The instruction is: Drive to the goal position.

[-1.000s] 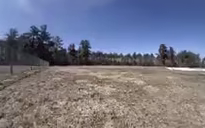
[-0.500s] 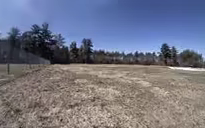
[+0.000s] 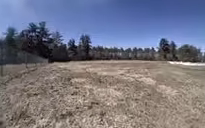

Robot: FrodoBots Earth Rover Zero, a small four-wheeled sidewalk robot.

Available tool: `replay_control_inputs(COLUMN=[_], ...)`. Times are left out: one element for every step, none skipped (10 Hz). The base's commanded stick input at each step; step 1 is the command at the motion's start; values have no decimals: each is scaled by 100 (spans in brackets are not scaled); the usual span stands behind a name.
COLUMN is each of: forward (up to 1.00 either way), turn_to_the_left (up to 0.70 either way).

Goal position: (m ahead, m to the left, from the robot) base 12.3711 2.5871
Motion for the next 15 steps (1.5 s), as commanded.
replay_control_inputs(forward=[70,70,70,70,70,70,70,70,70,70,70,70,70,70,70], turn_to_the_left=[0,0,0,0,0,0,0,0,0,0,0,0,0,0,0])
